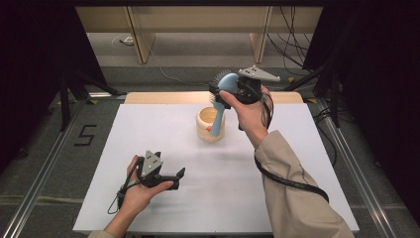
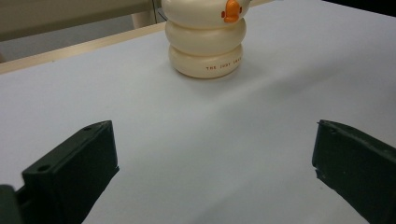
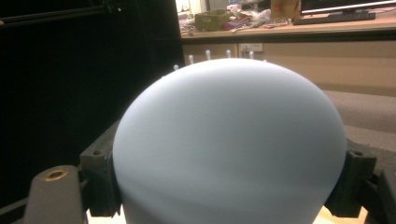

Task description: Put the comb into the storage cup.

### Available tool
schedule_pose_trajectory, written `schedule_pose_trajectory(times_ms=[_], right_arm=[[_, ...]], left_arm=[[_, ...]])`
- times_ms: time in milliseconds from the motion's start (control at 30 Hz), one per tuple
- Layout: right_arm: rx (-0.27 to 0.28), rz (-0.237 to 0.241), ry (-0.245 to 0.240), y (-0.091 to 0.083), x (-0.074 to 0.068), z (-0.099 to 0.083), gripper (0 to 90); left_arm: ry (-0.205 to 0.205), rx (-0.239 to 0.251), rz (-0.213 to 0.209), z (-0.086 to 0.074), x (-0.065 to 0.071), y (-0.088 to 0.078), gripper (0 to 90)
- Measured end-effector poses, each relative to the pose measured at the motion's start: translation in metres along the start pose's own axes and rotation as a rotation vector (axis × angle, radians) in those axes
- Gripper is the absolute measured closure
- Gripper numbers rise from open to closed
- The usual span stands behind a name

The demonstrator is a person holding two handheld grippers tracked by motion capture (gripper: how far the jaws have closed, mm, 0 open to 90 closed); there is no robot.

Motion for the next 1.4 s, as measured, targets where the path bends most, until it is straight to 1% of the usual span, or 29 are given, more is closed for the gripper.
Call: schedule_pose_trajectory(times_ms=[733,1100,1400], right_arm=[[0.013,-0.007,-0.009,0.0016,0.0011,0.0046,20.0],[0.019,-0.008,-0.004,0.004,0.0038,0.0061,20.0],[0.014,-0.011,-0.009,0.0059,0.0046,0.0053,20.0]], left_arm=[[-0.004,0.0,-0.002,0.0002,0.0002,-0.0001,0.0],[-0.006,0.001,-0.002,0.0,0.0001,0.0002,0.0],[-0.008,0.001,-0.003,-0.0003,0.0002,0.0002,0.0]])
Point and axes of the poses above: each handheld gripper's, and its own axes: y roughly forward along the jaws, z roughly out of its top, x roughly to its right, the point moved 8 cm from there along y, roughly forward along the jaws, and after that the axes turned 12 degrees about z, right-handed, at the moved point
